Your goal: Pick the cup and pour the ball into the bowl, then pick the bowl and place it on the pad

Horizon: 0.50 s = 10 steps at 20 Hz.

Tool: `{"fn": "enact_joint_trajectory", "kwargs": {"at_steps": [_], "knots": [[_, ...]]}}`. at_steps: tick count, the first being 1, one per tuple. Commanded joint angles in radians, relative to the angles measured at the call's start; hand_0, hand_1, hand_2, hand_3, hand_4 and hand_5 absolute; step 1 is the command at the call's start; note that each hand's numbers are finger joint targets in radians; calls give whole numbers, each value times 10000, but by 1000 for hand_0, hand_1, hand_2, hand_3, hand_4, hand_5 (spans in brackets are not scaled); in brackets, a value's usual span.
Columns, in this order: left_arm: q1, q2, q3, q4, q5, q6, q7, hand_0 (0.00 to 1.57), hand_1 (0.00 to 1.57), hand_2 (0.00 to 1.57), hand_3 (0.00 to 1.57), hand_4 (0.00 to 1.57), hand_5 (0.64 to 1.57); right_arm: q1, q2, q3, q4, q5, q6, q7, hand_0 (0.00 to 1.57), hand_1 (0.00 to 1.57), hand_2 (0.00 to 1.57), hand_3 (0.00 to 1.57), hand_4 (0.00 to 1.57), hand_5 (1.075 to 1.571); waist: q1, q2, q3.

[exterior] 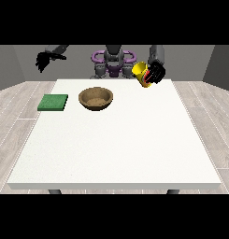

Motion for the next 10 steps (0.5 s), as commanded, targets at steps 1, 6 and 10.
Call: {"fn": "enact_joint_trajectory", "kwargs": {"at_steps": [1, 6, 10], "knots": [[-144, -97, -444, -282, -931, -20, 1005, 1491, 1491, 1571, 1571, 1571, 1273, 171, -92, -181, 398, -17, 199, -552, 0, 0, 0, 0, 0, 1569, 96, -63, -17], [-764, -350, -1050, -139, -2193, 82, 2617, 1490, 1490, 1571, 1571, 1512, 1267, 231, -248, -119, 575, -55, 491, -334, 0, 0, 0, 0, 0, 1569, -53, -494, -11], [-1815, -528, -1884, 81, -3694, 220, 3859, 1516, 1516, 1571, 1571, 1571, 1211, -593, -898, -525, 988, -415, 672, 125, 0, 0, 0, 0, 0, 1570, -82, -341, -9]]}}
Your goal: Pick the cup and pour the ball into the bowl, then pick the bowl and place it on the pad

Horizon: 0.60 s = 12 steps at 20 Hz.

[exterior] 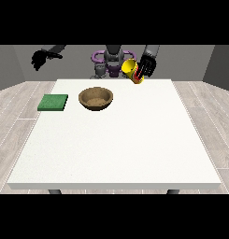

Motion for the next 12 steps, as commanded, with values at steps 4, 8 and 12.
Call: {"fn": "enact_joint_trajectory", "kwargs": {"at_steps": [4, 8, 12], "knots": [[-1194, -441, -1820, 718, -2973, -207, 2525, 1554, 1554, 1571, 1571, 1571, 1244, 91, 64, 242, 188, 67, 294, 109, 0, 0, 0, 0, 0, 1571, -545, -693, 4], [-1834, -1150, -3139, 826, -4593, -903, 3272, 1501, 1501, 1571, 1571, 1380, 1400, -39, 112, 142, 702, 196, 130, -257, 0, 0, 0, 0, 0, 1571, -248, -488, 13], [-2058, -2012, -4202, 1196, -5764, -1920, 3765, 1498, 1498, 1571, 1571, 1571, 1056, -297, 48, 87, 831, 77, 323, -401, 0, 0, 0, 0, 0, 1571, -474, -149, 6]]}}
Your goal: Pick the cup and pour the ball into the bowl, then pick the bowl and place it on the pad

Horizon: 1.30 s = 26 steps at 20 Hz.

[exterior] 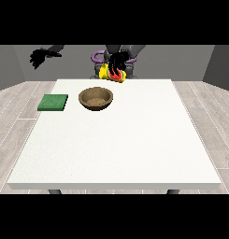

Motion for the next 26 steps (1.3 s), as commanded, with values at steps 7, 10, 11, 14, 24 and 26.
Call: {"fn": "enact_joint_trajectory", "kwargs": {"at_steps": [7, 10, 11, 14, 24, 26], "knots": [[-691, -548, -2712, 884, -3209, -2294, 385, 1498, 1498, 1571, 1571, 1491, 1236, -199, 124, 46, 294, 85, -150, -43, 0, 0, 0, 0, 0, 1571, 85, -183, -11], [-1028, -928, -3084, 814, -3747, -3062, 238, 1457, 1457, 1571, 1571, 1509, 1178, -247, -301, -150, 530, -45, 185, -29, 0, 0, 0, 0, 0, 1571, 177, -250, -10], [-1069, -1013, -3112, 573, -3817, -3183, 38, 1451, 1451, 1571, 1571, 1529, 1143, -41, -109, -154, 652, 29, -103, 35, 0, 0, 0, 0, 0, 1571, 316, -574, -13], [-1167, -1283, -3026, 580, -4285, -3656, 464, 1446, 1446, 1571, 1571, 1529, 1129, -243, -26, 41, 549, 115, 106, -339, 0, 0, 0, 0, 0, 1570, 160, 134, -17], [771, -671, 2167, -1486, 671, 151, 792, 1236, 1236, 1543, 1425, 1513, 1196, 163, 334, -226, 245, -249, -591, 538, 0, 0, 0, 0, 0, 1567, 1311, -144, -140], [1390, -1045, 2953, -2086, 1895, 695, 228, 1023, 1023, 1257, 941, 1391, 1300, 132, 460, -176, 190, -63, -1034, 647, 0, 0, 0, 0, 225, 1565, 1740, -77, -170]]}}
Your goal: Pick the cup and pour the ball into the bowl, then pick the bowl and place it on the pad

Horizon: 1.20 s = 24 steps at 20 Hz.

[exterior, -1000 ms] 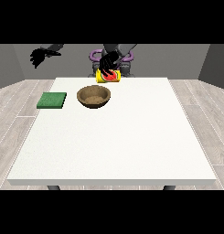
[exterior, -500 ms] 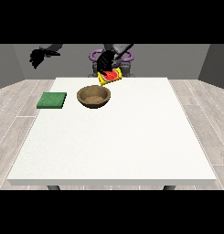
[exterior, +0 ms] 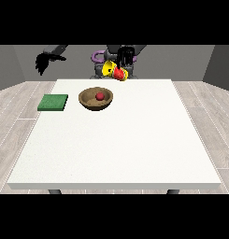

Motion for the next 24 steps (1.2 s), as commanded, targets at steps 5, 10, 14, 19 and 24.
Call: {"fn": "enact_joint_trajectory", "kwargs": {"at_steps": [5, 10, 14, 19, 24], "knots": [[2410, -515, 2889, -2551, 5940, 2014, -1463, 0, 0, 0, 0, 0, 1541, -729, 820, 273, -466, 24, -666, -53, 0, 0, 0, 0, 331, 1568, -43, 1596, -144], [3623, -522, 2831, -4386, 9299, 859, -3982, 0, 0, 0, 0, 0, 1563, -1012, 1828, 691, -714, 692, -2243, -7, 0, 0, 0, 0, 252, 1571, 670, 1698, -5], [4638, -524, 2907, -4650, 10578, -471, -5851, 0, 0, 0, 0, 0, 1565, -1313, 2912, 948, -921, 983, -3560, -32, 0, 0, 0, 0, 295, 1570, 1312, 2223, 65], [4872, -52, 3504, -4784, 10942, -1735, -6779, 0, 0, 0, 0, 0, 1563, -1745, 3224, 969, -175, 1158, -4306, -329, 0, 0, 0, 0, 327, 1570, 1500, 2331, 102], [5260, 633, 4040, -5336, 11067, -2351, -6353, 0, 0, 0, 0, 0, 1565, -2091, 2824, 769, 1436, 933, -4009, -1227, 0, 0, 0, 0, 259, 1567, 1208, 2071, 108]]}}
